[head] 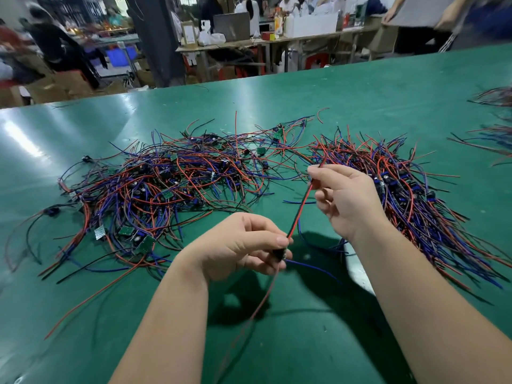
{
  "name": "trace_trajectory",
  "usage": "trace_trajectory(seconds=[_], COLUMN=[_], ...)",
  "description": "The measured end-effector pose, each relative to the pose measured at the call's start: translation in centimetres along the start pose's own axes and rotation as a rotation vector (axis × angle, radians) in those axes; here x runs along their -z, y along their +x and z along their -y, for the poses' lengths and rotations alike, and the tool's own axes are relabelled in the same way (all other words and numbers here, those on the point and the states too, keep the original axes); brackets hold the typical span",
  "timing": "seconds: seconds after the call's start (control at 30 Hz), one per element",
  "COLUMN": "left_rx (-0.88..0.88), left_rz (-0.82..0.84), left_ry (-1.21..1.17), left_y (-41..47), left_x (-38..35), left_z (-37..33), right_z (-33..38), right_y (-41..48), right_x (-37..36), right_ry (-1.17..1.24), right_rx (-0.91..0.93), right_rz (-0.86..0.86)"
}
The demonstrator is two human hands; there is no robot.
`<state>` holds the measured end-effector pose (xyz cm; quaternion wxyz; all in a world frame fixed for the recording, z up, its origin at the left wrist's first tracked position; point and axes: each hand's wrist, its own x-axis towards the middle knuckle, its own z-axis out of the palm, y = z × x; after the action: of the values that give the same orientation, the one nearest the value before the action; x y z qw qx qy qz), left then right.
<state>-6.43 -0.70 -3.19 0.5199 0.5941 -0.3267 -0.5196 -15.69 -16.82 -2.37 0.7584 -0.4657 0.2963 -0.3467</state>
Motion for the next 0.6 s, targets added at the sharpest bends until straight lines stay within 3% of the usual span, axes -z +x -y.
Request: trace_trajectory(seconds=[0.2, 0.27, 0.33, 0.47, 0.6], left_rx=[-0.103, -0.154, -0.143, -0.110, -0.129], left_rz=[-0.044, -0.184, -0.373, -0.578, -0.579], left_ry=[-0.093, -0.201, -0.274, -0.381, -0.361], left_y=[0.1, 0.5, 1.1, 1.4, 1.8], left_x=[0.9, 0.9, 1.1, 2.0, 1.5], left_z=[0.2, 0.0, 0.0, 0.0, 0.3], right_z=[0.3, 0.3, -0.2, -2.1, -3.3], right_y=[0.3, 0.3, 0.0, -1.4, -1.9], right_x=[-0.2, -0.3, -0.4, -1.4, -1.6], right_ry=[0.131, 0.116, -0.095, -0.540, -0.849], right_rx=[-0.054, -0.124, -0.131, 0.145, 0.499], right_rz=[-0.017, 0.022, 0.136, 0.366, 0.335])
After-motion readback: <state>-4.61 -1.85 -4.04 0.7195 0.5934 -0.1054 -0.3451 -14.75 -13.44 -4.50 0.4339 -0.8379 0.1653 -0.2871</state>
